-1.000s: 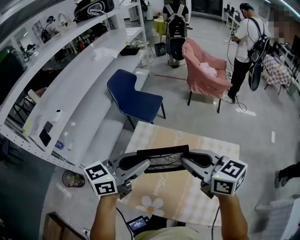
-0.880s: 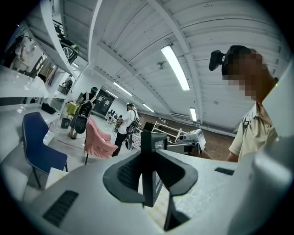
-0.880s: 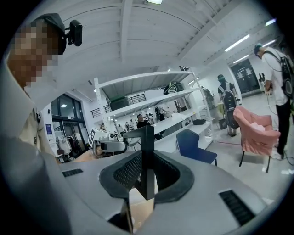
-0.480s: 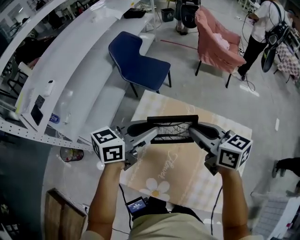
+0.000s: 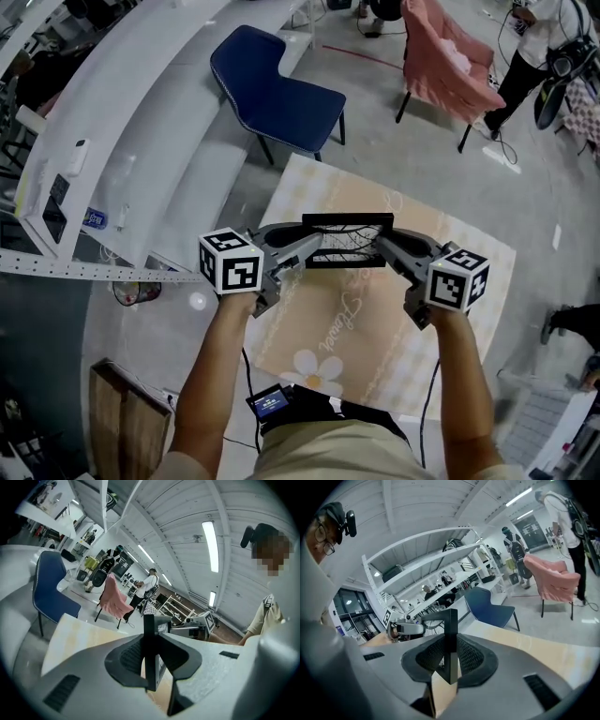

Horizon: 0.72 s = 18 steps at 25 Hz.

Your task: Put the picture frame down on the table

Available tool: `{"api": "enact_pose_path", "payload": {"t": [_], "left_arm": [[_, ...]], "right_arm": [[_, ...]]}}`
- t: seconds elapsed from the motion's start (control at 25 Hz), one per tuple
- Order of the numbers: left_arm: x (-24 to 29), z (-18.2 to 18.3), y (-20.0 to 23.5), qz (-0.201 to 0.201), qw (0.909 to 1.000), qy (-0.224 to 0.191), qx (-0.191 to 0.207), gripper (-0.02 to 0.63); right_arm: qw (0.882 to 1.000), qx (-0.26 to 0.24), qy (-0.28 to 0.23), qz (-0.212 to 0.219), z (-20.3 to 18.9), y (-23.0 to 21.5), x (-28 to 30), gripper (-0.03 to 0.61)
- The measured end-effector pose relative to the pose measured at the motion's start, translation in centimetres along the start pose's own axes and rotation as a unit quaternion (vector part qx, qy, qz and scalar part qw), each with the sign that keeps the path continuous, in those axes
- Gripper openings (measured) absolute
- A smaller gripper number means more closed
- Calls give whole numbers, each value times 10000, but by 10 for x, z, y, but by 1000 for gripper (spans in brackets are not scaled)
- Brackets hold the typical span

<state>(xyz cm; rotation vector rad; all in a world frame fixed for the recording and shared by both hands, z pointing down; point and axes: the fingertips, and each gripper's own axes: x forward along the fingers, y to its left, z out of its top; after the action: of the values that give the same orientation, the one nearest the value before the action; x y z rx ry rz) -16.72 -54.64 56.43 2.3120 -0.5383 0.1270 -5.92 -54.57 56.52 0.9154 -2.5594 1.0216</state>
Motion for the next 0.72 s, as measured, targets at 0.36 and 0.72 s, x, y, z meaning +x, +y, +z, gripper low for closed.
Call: {"api": "enact_pose_path", "payload": {"t": [0.36, 0.72], "left_arm": [[18, -37, 66, 223, 9983, 284, -460, 83], [35, -59, 116, 391, 9958, 502, -655, 84]], "right_arm": [[9986, 440, 295, -67, -41, -50, 51, 71], [9962, 651, 502, -275, -65, -87, 86, 71]]}}
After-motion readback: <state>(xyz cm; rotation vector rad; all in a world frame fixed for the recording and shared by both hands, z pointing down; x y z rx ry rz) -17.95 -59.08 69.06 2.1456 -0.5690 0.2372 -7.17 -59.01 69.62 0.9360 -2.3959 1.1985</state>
